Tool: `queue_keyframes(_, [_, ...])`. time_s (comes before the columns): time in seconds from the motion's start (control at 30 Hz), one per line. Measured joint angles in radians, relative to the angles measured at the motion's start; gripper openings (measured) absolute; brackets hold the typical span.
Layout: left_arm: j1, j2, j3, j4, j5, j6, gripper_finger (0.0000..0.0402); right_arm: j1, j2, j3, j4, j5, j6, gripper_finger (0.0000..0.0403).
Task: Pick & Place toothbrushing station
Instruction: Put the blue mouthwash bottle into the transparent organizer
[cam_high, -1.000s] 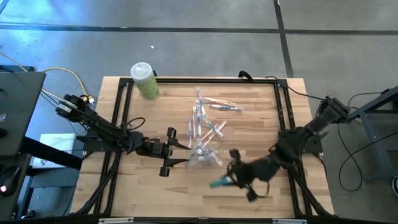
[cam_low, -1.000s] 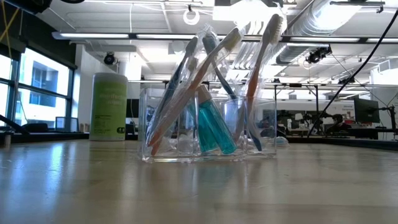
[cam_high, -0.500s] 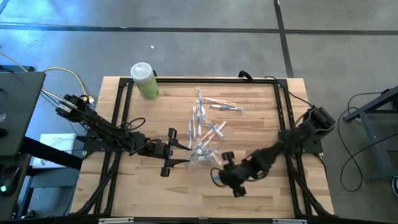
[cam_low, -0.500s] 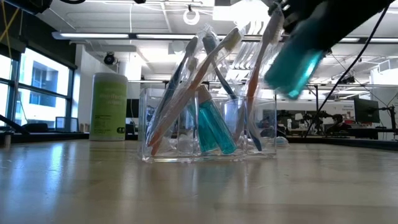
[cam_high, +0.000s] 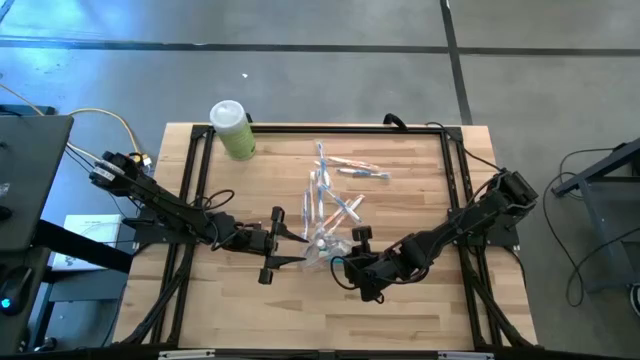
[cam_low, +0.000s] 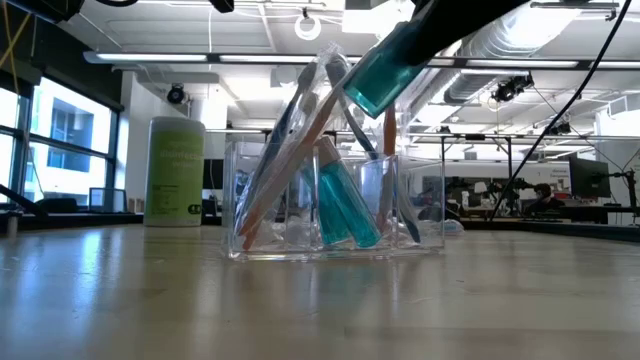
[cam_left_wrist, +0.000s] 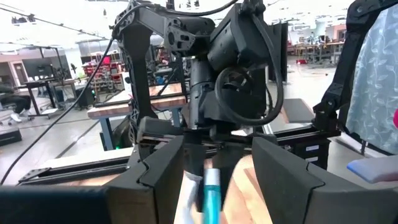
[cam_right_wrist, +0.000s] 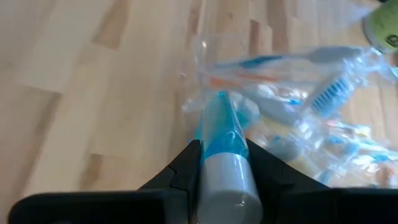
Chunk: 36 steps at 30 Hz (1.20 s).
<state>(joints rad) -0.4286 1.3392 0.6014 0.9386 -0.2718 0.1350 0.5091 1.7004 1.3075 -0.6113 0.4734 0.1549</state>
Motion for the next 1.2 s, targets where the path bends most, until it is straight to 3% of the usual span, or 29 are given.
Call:
queue_keyframes(0.57, [0.000,0.000,0.000,0.003,-0.003,-0.012,0.0183,-0.064,0.019,0.000,-0.012,0.022,0.113,0.0080])
queue_keyframes(1.2, [0.000,0.000,0.000,0.003,-0.002,-0.015,0.0183,-0.102,0.063,-0.002,-0.014,-0.133,0.164,0.0080])
